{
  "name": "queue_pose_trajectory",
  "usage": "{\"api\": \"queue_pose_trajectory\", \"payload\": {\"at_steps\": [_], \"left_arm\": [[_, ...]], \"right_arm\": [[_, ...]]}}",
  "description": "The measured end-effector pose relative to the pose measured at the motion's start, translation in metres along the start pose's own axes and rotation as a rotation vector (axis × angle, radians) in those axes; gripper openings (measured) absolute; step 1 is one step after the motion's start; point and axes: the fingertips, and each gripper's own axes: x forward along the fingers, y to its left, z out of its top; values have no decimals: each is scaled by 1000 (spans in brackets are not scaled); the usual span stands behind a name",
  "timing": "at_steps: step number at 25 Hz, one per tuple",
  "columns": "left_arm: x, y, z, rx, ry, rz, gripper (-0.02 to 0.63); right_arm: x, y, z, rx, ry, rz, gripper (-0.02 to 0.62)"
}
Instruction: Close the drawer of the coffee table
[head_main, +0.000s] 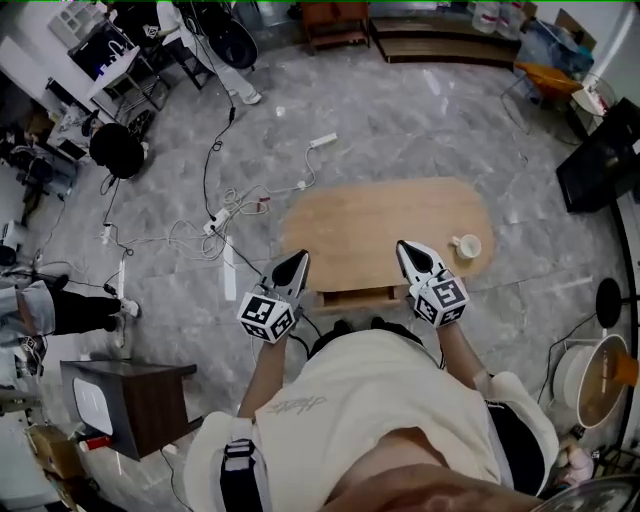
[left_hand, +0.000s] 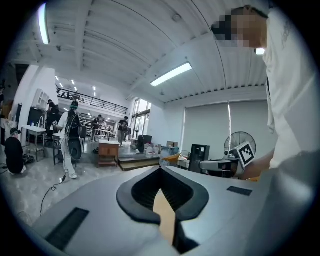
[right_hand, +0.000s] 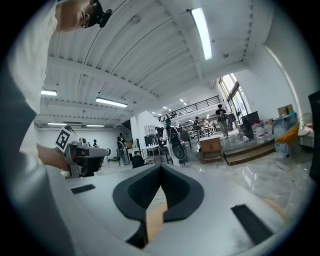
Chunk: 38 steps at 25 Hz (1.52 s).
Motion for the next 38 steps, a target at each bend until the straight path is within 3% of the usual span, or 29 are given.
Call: {"api": "queue_pose_trajectory", "payload": {"at_steps": [5,12,19,23,30,33,38], "left_arm": [[-7,33,0,-7,8,-62,3],[-6,40,-26,-11,32,-194,3],[22,39,-87,41,188,-283,3],[31,17,-118,10,258,-300,3],[55,24,-173,-94,341,-322,3],[69,25,-215,-136,407,-315,3],[90,13,-303,-234,537,-332,3]], "right_arm": [[9,18,-9,4,12,-83,-6],[-8,41,-55,79,68,-205,-6],[4,29,-69,91,97,-228,-6],[2,12,-96,154,158,-215,-6],[31,-32,-200,111,379,-202,-6],[34,-51,-252,145,479,-182,-6],[11,-83,-336,238,616,-219,-5]]}}
